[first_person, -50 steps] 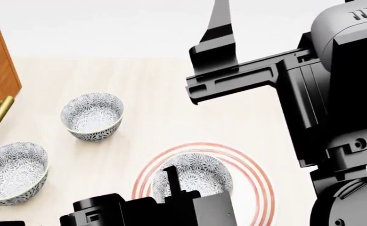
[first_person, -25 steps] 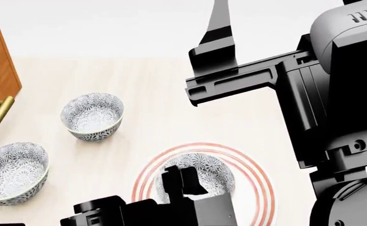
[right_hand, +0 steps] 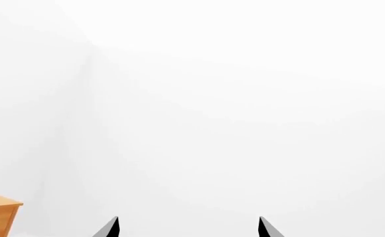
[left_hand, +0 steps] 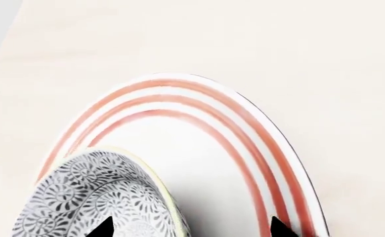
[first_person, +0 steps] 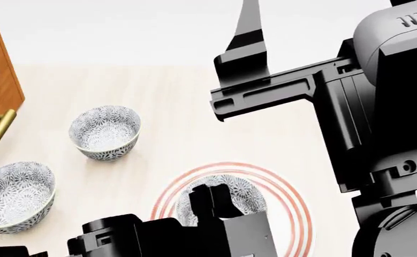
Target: Put the bowl at the front on the plate.
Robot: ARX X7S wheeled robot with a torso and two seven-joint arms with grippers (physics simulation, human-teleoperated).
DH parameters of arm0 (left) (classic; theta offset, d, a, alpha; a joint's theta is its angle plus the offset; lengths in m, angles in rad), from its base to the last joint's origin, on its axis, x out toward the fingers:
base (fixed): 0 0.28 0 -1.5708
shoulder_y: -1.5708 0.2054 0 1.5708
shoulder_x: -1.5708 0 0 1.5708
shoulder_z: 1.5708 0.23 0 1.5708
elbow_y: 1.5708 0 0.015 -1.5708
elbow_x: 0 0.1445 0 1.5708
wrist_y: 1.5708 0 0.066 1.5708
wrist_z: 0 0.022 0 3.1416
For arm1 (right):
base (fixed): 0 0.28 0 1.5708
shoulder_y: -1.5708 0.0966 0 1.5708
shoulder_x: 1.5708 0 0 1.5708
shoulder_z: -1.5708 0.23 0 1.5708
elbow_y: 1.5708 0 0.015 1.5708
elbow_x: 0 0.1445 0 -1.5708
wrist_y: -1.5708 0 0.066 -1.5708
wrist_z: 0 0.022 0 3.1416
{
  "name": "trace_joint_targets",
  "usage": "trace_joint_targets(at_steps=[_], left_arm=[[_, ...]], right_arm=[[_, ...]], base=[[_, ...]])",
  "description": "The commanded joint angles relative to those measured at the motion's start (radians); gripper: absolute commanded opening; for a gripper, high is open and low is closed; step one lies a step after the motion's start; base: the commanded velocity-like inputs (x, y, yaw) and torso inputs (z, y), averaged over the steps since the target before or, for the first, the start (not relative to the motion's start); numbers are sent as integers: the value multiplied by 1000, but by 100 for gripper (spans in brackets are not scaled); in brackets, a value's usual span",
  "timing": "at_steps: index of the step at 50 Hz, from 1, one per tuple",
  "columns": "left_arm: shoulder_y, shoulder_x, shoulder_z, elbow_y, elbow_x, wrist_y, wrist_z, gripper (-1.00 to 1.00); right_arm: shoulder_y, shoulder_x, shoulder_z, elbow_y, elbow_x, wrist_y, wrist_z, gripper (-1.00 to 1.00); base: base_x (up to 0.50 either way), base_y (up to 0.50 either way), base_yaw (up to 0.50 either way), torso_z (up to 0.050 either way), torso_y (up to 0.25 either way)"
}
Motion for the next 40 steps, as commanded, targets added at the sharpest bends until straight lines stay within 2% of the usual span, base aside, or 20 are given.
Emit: trace_joint_targets(at_steps=[1,12,25,40], left_arm=[[-44,0,-13,1,-136,15,1,100],[-96,0,-17,-26,-258,44,10,100],[-149,-3,-82,-114,-378,76,37,100],[-172,-3,-100,-249,-433,149,70,100]], right_arm=[[2,1,-2,-1,3,-2,4,100],[18,1,-11,9,1,-2,3,100],[30,2,-20,14,1,-5,1,100],[33,3,-28,18,-2,-12,2,100]], base=[[0,0,0,0,0],[0,0,0,0,0],[0,0,0,0,0],[0,0,0,0,0]])
